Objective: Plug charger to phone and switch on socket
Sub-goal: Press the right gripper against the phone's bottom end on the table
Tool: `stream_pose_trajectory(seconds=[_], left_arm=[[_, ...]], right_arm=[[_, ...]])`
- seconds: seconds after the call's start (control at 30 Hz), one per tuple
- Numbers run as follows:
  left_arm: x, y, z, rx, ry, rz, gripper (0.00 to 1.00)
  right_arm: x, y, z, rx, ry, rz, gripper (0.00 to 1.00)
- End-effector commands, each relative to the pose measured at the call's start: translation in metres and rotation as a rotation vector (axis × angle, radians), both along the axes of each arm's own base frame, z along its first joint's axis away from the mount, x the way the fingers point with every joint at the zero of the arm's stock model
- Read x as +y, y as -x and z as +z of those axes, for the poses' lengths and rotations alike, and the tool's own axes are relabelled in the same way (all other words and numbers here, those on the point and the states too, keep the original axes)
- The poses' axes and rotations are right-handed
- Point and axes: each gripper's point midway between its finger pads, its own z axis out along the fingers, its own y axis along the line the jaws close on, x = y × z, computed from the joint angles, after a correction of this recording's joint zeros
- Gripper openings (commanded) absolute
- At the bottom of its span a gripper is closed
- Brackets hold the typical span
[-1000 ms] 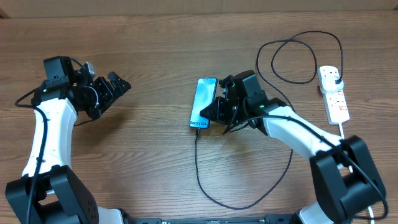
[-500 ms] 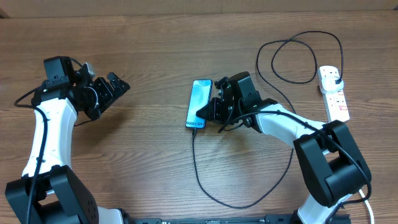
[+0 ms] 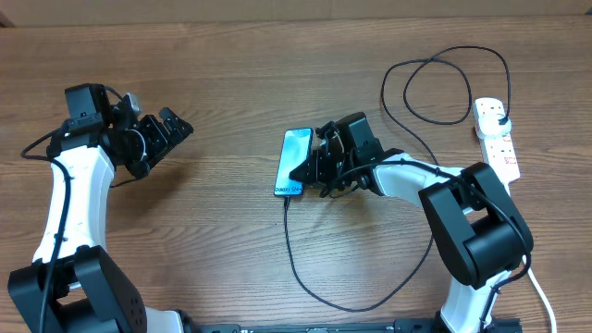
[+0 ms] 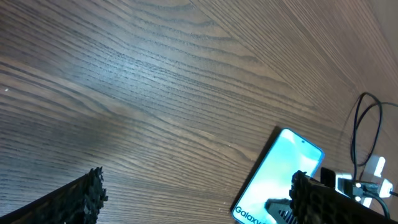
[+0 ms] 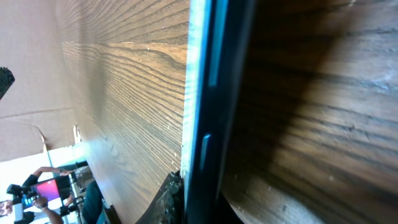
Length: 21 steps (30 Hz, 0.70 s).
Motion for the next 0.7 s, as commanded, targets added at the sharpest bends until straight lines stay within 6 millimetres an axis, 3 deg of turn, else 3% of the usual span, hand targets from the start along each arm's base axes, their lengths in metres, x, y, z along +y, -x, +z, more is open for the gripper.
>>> stream_pose_trajectory(seconds=[0.0,0.23,0.67], left_arm=[[0.002,0.000,0.002,-0.011,-0.023,-0.015,1.00],[0.002,0.000,0.002,-0.011,-0.023,-0.014,0.99],[0.002,0.000,0.002,-0.011,-0.023,-0.014,1.00]], right_arm=[[-0.002,-0.007,-0.016,-0.021,0.052,-0.014,0.08],[-0.014,-0.020,-0.025,-0.062,0.136,-0.076,0.10],[-0.027,-0.033,-0.032,-0.107,0.221,-0.141,0.33]])
